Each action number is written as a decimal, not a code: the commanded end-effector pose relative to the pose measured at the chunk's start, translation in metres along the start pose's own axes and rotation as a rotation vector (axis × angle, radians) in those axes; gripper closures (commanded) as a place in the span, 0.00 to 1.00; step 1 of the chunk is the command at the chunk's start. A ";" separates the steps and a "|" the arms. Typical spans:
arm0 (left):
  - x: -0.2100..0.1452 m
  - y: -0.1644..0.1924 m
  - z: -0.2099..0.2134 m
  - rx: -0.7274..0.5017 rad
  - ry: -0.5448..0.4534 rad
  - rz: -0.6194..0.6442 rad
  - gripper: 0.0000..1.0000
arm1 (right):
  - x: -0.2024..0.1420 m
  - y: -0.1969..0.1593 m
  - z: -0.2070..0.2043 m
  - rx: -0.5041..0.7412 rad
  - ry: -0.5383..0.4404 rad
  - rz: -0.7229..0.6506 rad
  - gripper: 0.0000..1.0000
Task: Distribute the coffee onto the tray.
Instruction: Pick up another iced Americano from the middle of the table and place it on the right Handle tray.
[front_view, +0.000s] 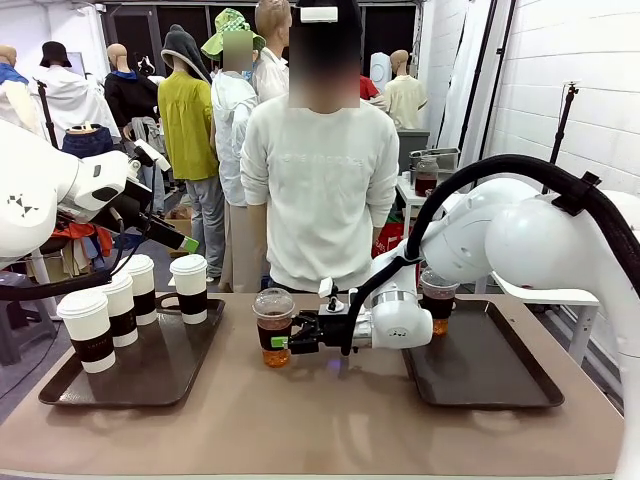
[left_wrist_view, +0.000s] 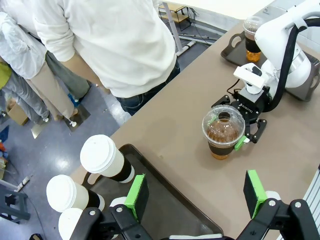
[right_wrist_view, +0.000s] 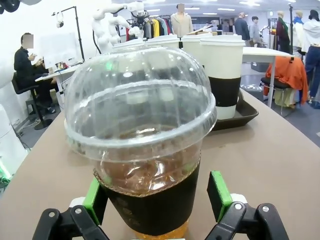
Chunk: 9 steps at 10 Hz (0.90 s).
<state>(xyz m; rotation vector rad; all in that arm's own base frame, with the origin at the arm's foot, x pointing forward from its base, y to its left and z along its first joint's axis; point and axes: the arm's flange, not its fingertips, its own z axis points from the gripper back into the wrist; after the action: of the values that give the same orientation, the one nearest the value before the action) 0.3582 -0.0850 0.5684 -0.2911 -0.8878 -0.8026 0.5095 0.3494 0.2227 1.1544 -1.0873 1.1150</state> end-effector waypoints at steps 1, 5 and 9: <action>-0.001 0.000 0.001 -0.008 0.005 0.003 0.00 | 0.002 -0.007 -0.017 -0.034 0.000 -0.028 0.00; -0.001 0.000 0.001 -0.008 0.005 0.003 0.00 | 0.002 -0.003 -0.033 0.014 0.011 -0.039 0.00; -0.001 0.000 0.001 -0.008 0.005 0.003 0.00 | 0.001 0.001 -0.034 0.049 0.019 -0.046 0.32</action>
<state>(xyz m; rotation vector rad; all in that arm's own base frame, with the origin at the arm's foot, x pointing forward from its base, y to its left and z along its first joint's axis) 0.3582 -0.0850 0.5684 -0.2911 -0.8878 -0.8026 0.5056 0.3777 0.2208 1.1920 -1.0499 1.1179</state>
